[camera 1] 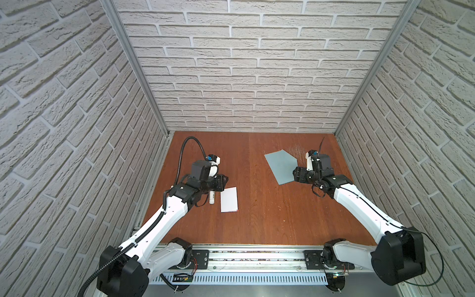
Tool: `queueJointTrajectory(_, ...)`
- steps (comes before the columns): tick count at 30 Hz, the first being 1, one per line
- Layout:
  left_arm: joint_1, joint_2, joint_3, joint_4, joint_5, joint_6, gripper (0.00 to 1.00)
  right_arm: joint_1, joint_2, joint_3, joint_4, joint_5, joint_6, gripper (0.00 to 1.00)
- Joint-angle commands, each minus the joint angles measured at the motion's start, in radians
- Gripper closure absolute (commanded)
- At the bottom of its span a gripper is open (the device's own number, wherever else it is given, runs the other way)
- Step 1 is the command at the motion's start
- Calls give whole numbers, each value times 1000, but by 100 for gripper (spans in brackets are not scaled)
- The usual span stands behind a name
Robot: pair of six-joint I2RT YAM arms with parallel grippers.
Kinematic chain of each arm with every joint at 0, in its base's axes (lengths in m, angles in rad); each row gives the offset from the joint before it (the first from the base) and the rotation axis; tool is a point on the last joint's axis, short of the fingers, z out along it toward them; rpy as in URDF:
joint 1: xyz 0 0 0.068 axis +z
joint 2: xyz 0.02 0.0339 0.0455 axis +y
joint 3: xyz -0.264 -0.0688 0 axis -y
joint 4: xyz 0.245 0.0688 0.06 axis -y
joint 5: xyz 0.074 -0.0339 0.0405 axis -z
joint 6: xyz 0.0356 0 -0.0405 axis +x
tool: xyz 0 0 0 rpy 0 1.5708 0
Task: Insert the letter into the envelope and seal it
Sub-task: 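Open the left gripper over the card while the right gripper nears the envelope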
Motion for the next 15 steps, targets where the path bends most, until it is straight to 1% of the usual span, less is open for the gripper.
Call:
queueJointTrajectory(1, -23, 78, -6, 208, 25, 15, 68, -87, 52, 17, 147, -91, 55, 23)
queueJointTrajectory(4, -35, 174, 26, 247, 39, 7, 68, -157, 138, 33, 213, -143, 91, 23)
queueJointTrajectory(7, -48, 254, 57, 287, 60, 6, 68, -200, 219, 55, 267, -173, 111, 24)
queueJointTrajectory(13, -64, 362, 79, 401, 105, -7, 68, -236, 408, 150, 299, -225, 112, 27)
queueJointTrajectory(15, -68, 390, 88, 422, 114, -9, 68, -244, 455, 172, 318, -259, 110, 28)
